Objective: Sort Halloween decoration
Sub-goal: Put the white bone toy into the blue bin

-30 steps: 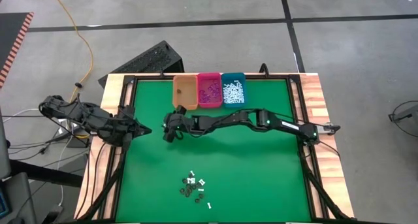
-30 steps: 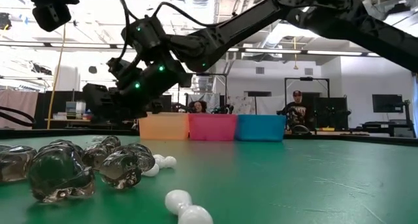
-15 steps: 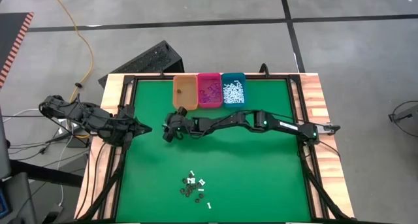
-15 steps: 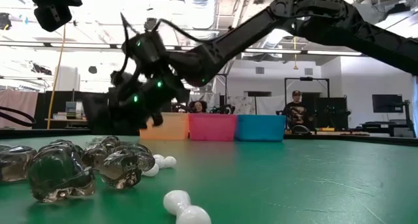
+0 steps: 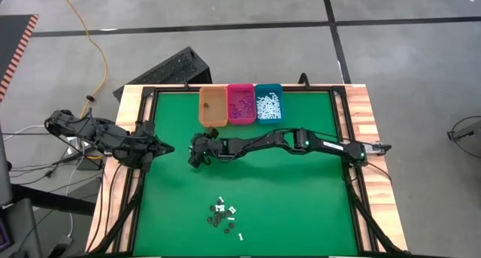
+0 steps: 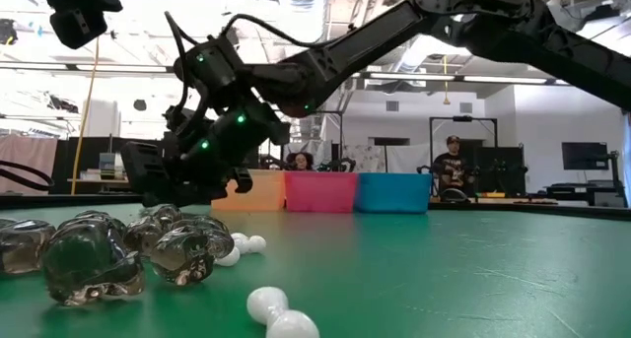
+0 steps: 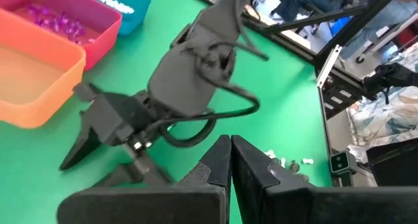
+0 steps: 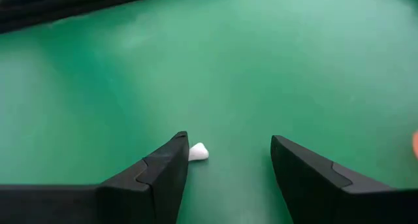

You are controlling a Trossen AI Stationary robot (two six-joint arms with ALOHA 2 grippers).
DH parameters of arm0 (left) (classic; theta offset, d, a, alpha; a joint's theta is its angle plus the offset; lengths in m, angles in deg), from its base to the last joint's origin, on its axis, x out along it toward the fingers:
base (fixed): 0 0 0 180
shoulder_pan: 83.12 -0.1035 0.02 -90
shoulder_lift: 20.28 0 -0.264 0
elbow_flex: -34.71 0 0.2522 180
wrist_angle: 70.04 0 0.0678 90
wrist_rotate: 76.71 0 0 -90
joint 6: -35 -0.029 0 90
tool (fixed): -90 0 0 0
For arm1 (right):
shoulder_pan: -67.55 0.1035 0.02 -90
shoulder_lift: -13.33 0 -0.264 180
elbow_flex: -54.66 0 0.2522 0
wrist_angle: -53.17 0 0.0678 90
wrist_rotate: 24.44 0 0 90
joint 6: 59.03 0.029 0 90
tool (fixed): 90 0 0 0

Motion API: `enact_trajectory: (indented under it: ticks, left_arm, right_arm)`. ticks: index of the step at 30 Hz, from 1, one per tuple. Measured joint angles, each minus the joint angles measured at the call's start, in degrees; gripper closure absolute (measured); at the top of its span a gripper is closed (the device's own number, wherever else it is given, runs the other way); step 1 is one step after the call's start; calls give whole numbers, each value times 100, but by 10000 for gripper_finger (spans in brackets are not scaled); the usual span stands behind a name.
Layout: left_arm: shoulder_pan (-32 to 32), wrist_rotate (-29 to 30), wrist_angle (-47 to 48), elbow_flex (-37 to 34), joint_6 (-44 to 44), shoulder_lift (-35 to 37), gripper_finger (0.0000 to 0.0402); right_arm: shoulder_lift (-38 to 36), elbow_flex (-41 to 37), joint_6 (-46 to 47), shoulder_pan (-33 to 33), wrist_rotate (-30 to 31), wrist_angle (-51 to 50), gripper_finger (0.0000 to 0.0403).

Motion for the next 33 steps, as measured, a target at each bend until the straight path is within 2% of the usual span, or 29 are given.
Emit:
enact_trajectory:
  ticks: [7, 13, 17, 18, 23, 26, 30, 33]
  left_arm:
    - [0, -9, 300, -2, 206, 2, 401]
    - [2, -15, 307, -2, 208, 0, 402]
    - [2, -12, 334, -4, 191, 6, 402]
    - [2, -11, 329, -4, 179, 19, 401]
    - [2, -15, 348, -4, 171, 2, 401]
    - [7, -19, 390, -4, 214, -15, 401]
    - [7, -22, 456, -4, 226, -28, 401]
    - [7, -22, 465, -4, 224, -31, 401]
  right_arm:
    - [-182, 49, -15, 219, 7, -541, 180]
    - [-542, 358, 15, 322, -4, -2046, 190]
    - [-738, 589, 24, 377, -10, -2799, 196]
    - [-762, 642, 63, 392, 1, -2703, 198]
    - [-928, 669, 507, 507, 120, -2918, 207]
    - [-875, 645, 808, 591, 237, -3558, 214]
    - [-845, 640, 1655, 695, 257, -4485, 223]
    - [-847, 643, 2110, 766, 266, -4720, 227]
